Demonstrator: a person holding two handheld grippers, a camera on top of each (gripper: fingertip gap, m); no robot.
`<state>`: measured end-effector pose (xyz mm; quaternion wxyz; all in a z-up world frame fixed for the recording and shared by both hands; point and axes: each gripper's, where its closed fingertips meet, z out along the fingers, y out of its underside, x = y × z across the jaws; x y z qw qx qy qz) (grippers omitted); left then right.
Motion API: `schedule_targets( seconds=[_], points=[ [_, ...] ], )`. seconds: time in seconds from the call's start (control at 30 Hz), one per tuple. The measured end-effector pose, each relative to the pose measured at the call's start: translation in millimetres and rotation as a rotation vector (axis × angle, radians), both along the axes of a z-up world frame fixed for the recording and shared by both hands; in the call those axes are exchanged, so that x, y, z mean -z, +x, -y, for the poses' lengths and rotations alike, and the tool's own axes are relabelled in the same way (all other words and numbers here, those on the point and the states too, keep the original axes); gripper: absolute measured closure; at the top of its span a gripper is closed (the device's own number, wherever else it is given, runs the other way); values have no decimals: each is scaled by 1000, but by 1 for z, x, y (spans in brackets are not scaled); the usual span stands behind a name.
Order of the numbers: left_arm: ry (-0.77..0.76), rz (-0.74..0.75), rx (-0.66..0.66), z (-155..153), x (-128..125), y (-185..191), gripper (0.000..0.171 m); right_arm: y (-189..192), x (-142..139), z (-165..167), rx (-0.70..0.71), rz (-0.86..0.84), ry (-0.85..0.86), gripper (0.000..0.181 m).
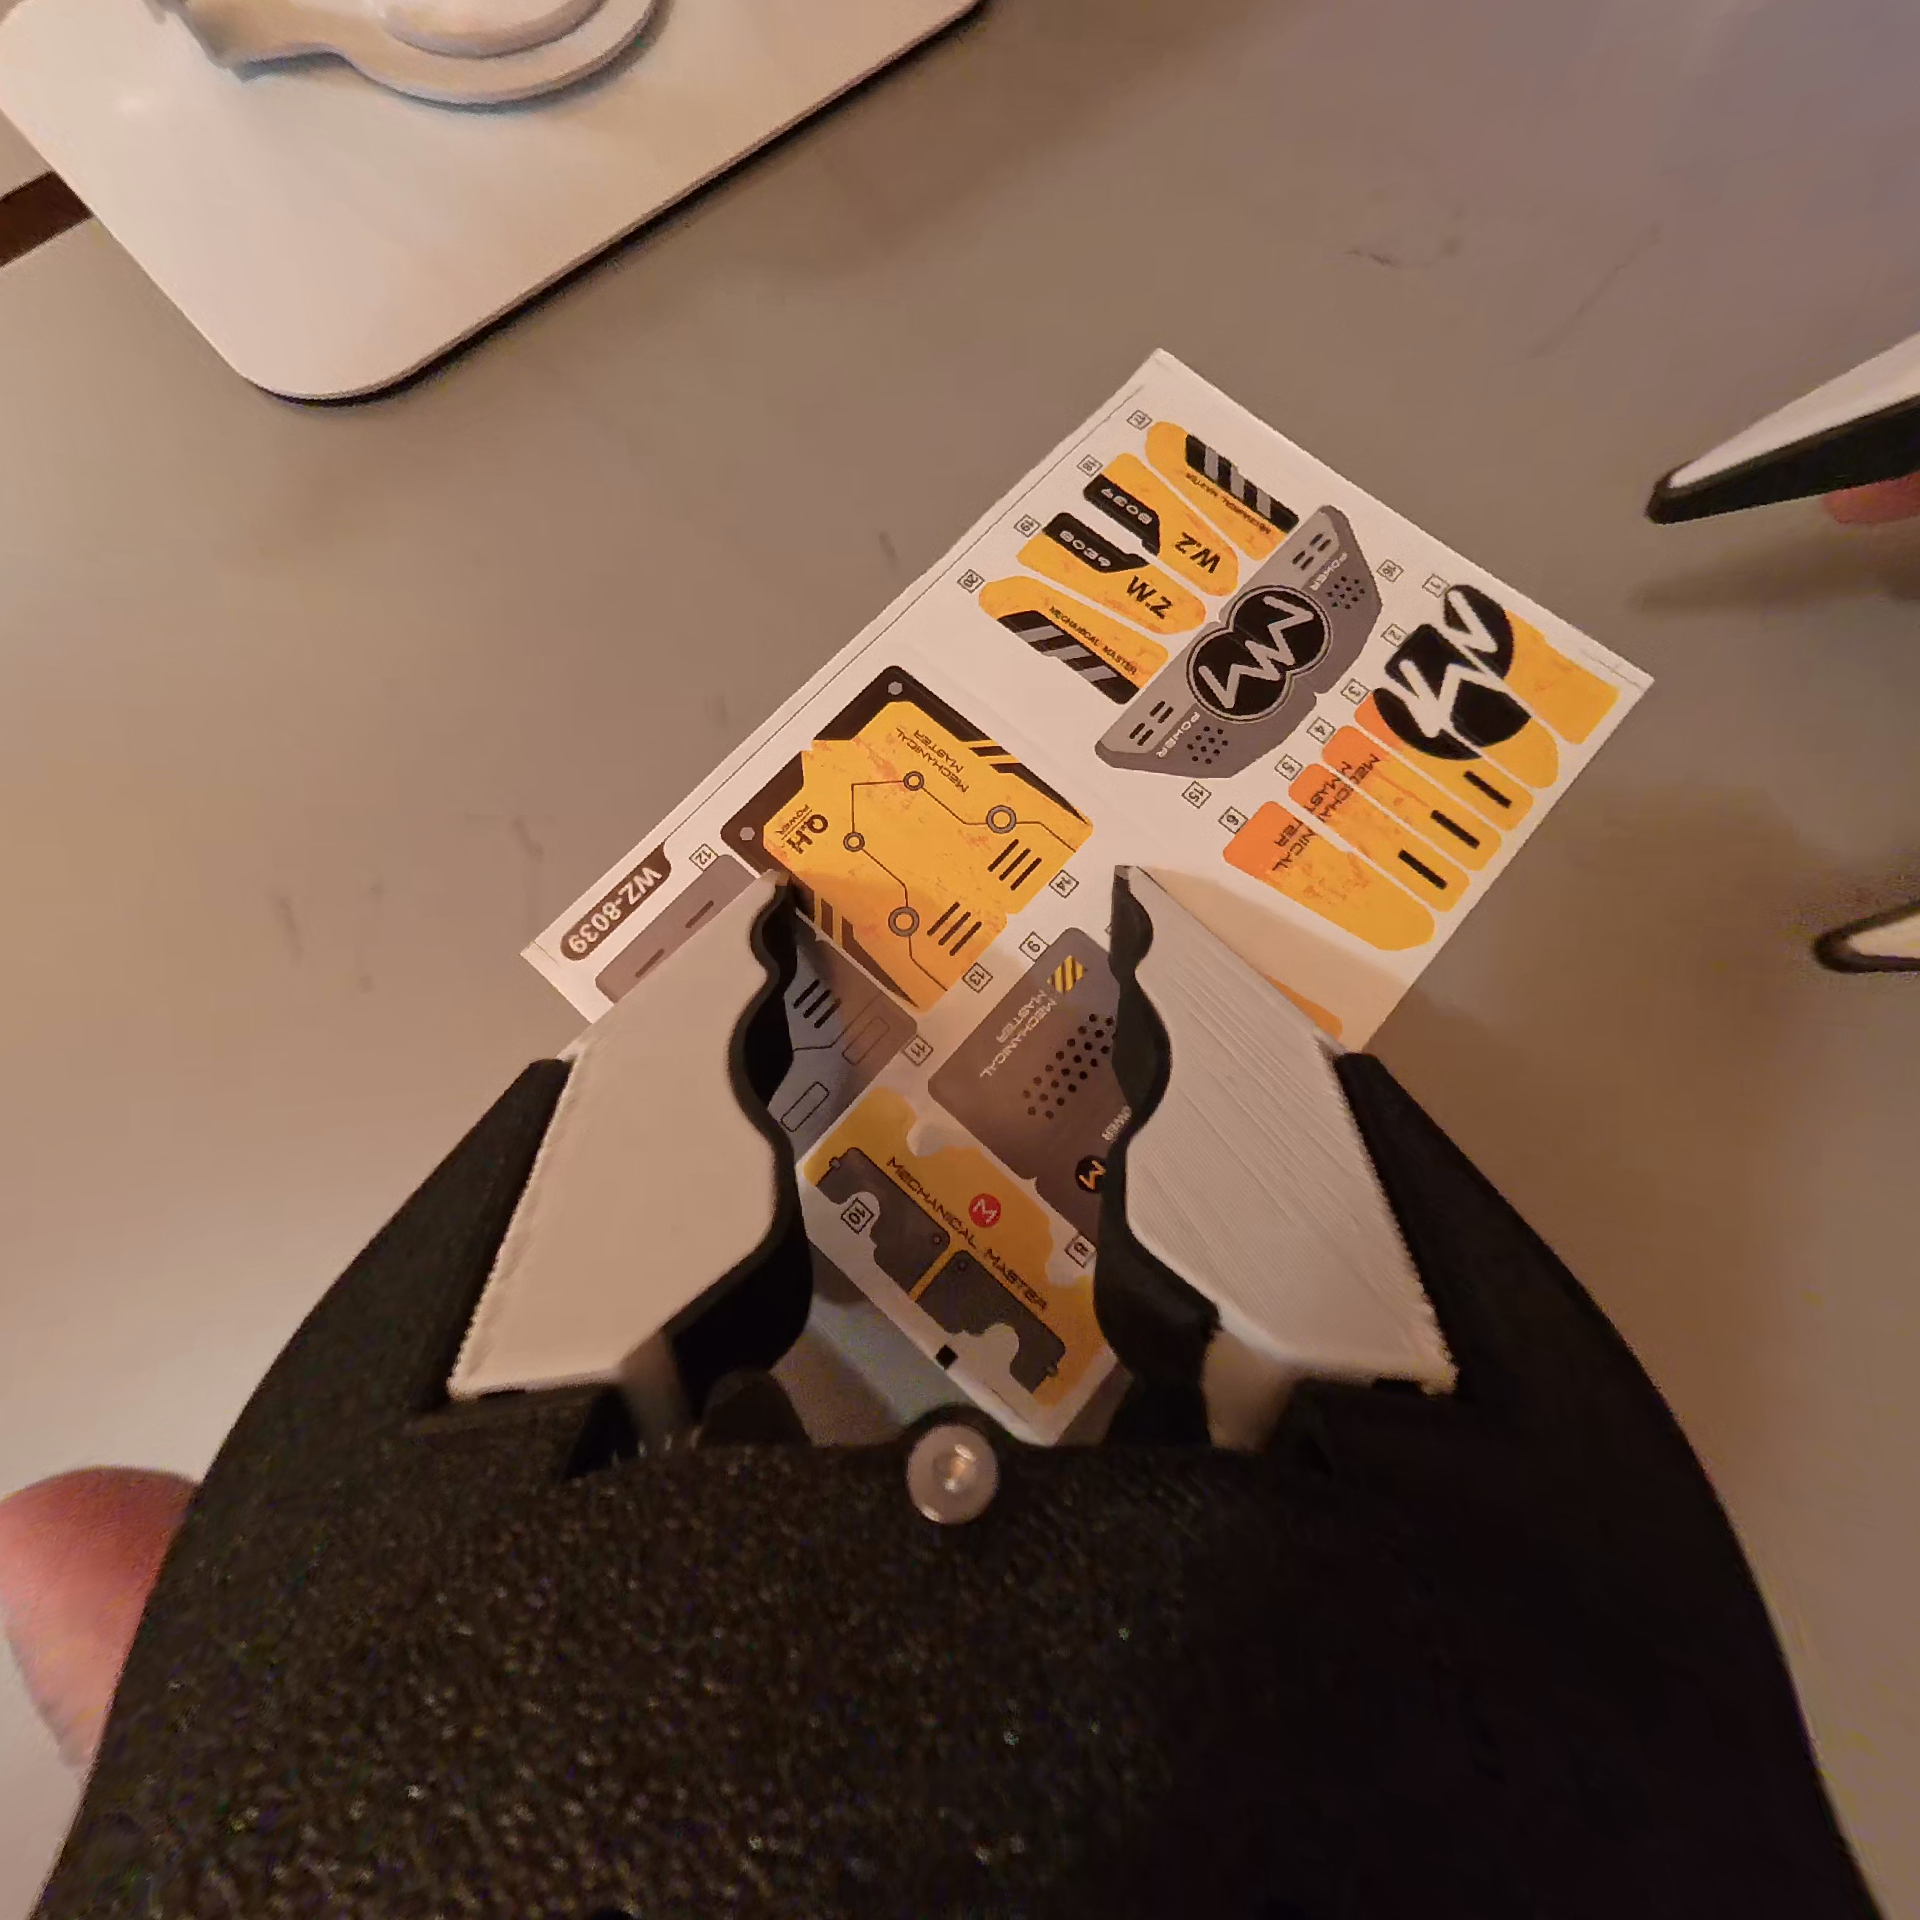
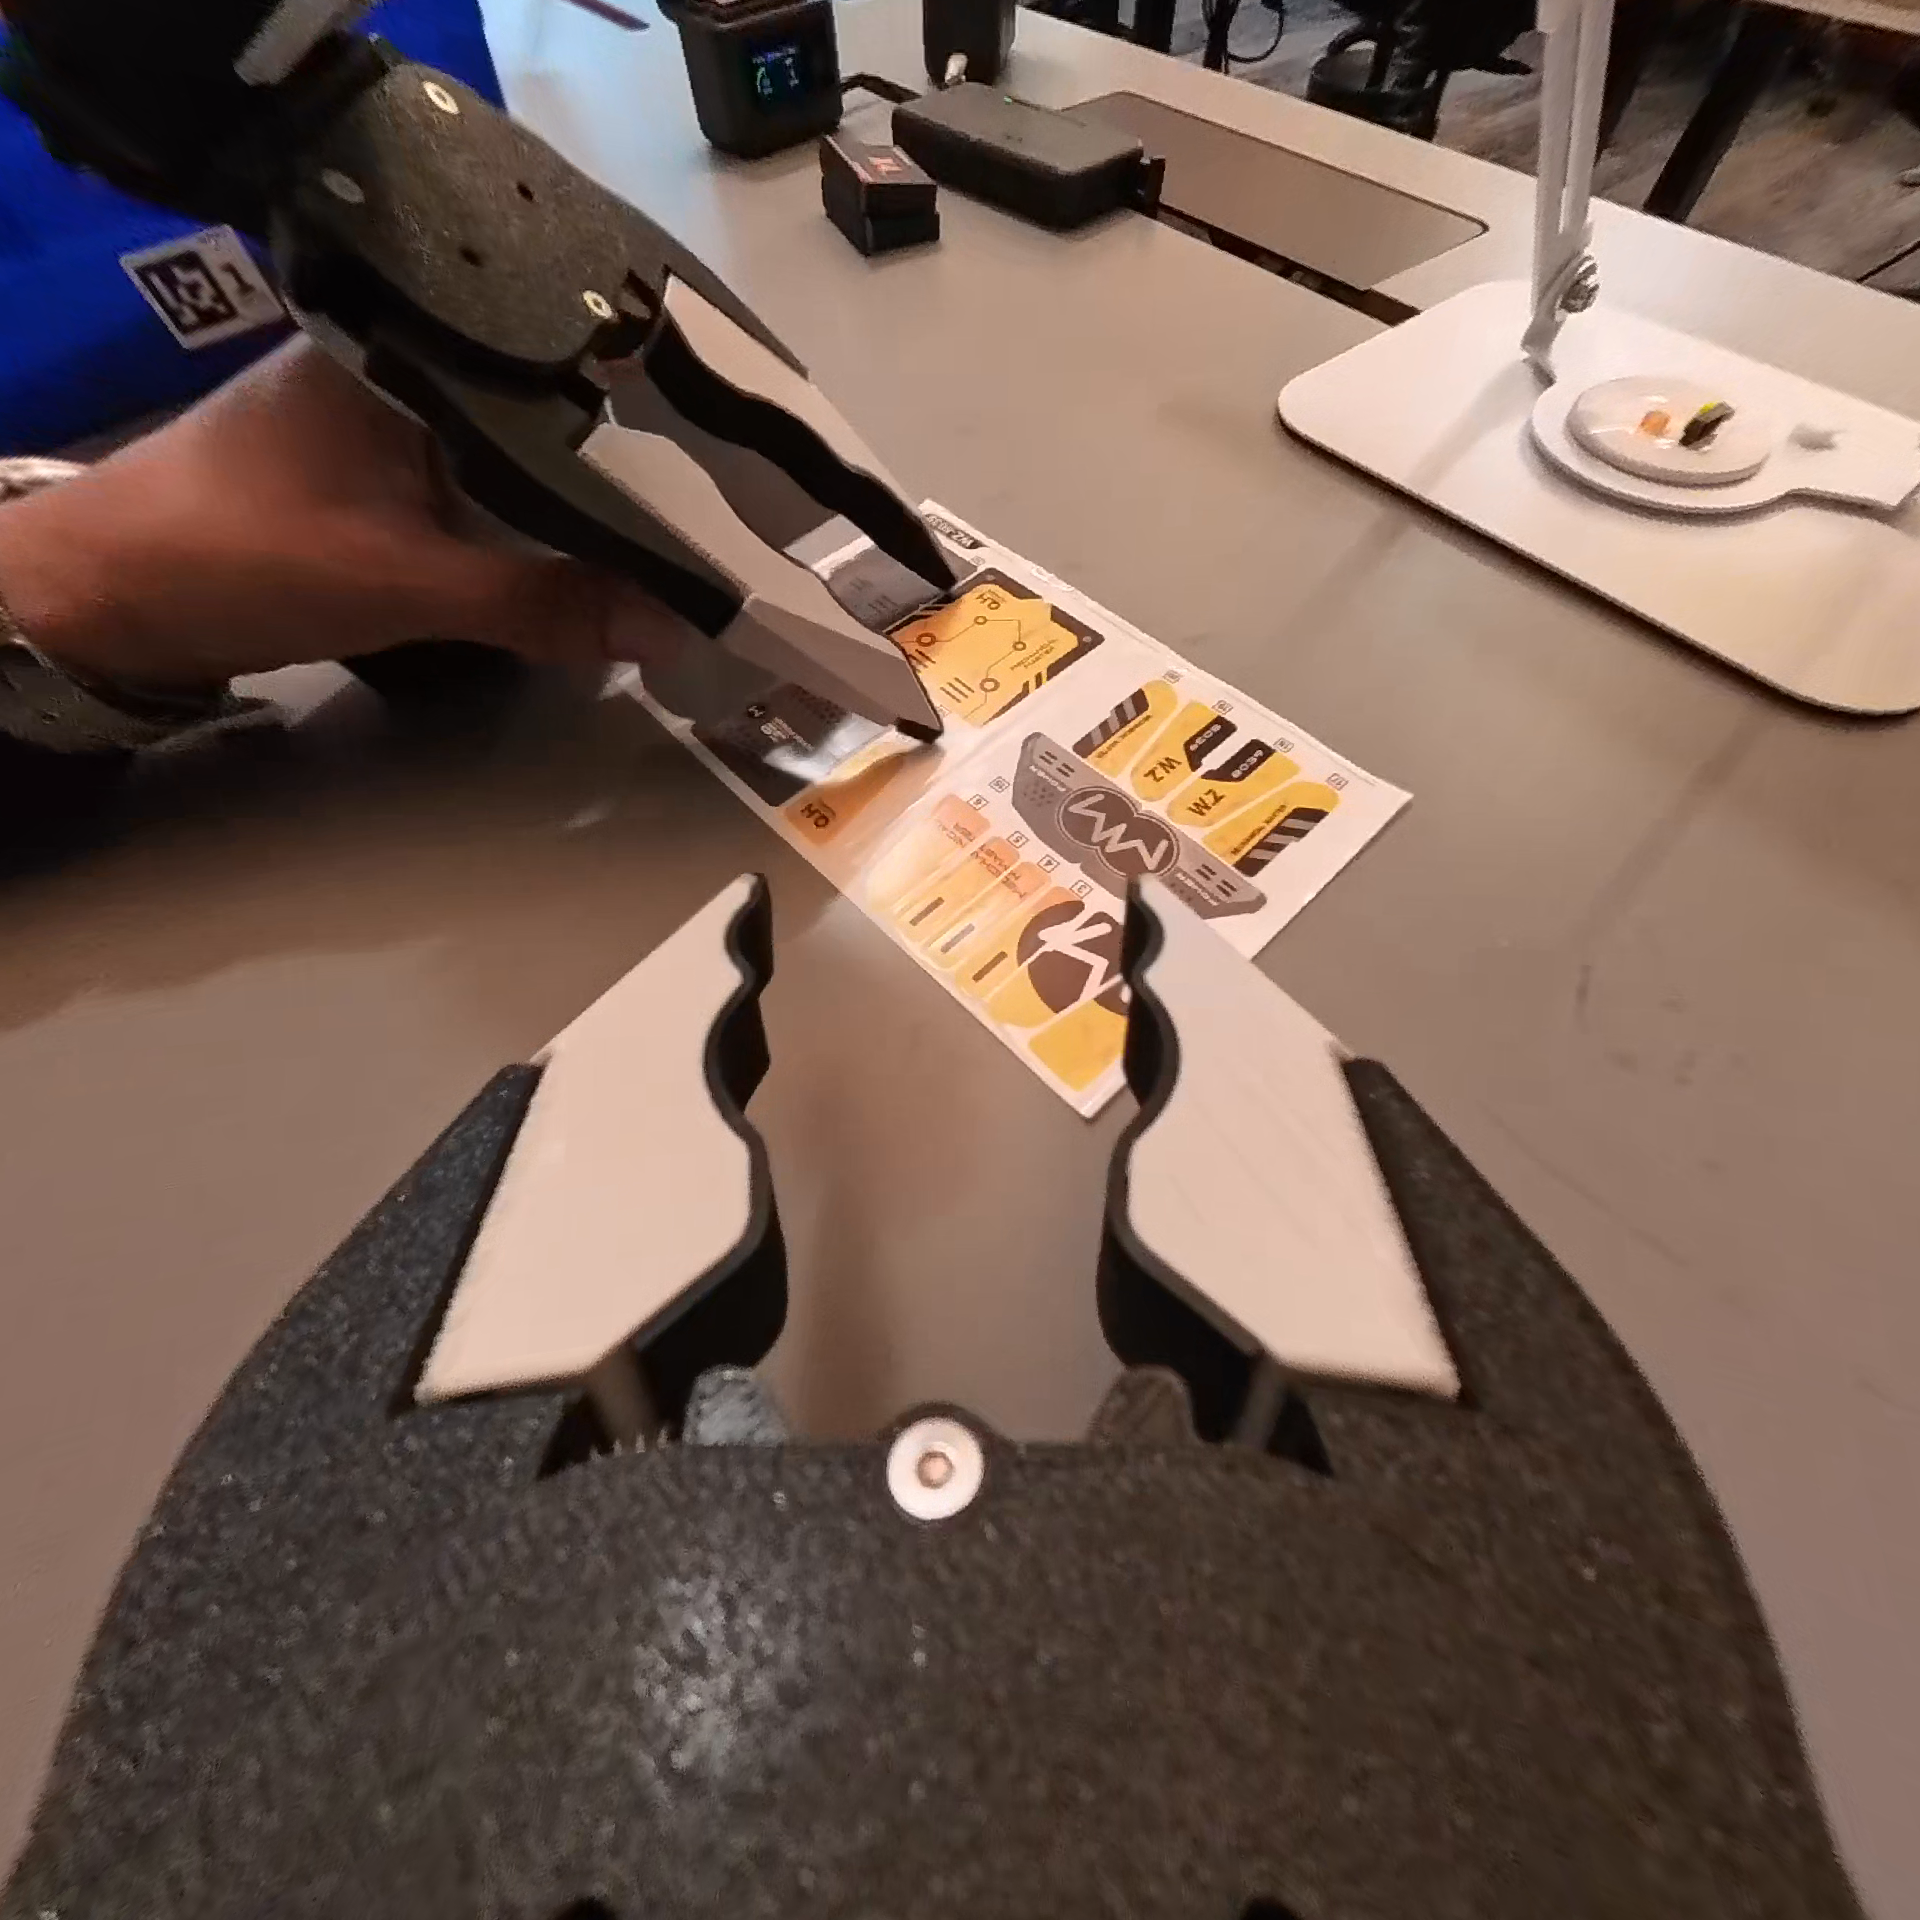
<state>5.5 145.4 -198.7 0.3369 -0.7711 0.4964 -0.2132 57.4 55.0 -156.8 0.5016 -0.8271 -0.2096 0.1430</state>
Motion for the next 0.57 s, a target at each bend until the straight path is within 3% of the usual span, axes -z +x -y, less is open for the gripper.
schedule_targets(
  seconds=[0.07,0.2,0.37,0.4,0.47,0.5,0.57],
  points=[
    [47,35,21,3,-13,2,111,-1,2,0,-4,19,-6,113],
    [244,249,73,13,-70,11,111,-2,8,-1,-11,15,-43,113],
    [298,733,269,74,-137,31,112,16,-18,-9,38,-75,80,124],
    [265,843,309,86,-151,31,116,20,-23,-11,43,-95,104,128],
    [83,1033,336,95,-178,26,163,17,-30,-10,7,-166,117,130],
    [-35,1144,333,94,-194,21,171,12,-32,-9,-20,-211,108,130],
    [-312,1395,379,91,-228,2,171,-4,-34,-4,-89,-295,78,130]
  ],
)
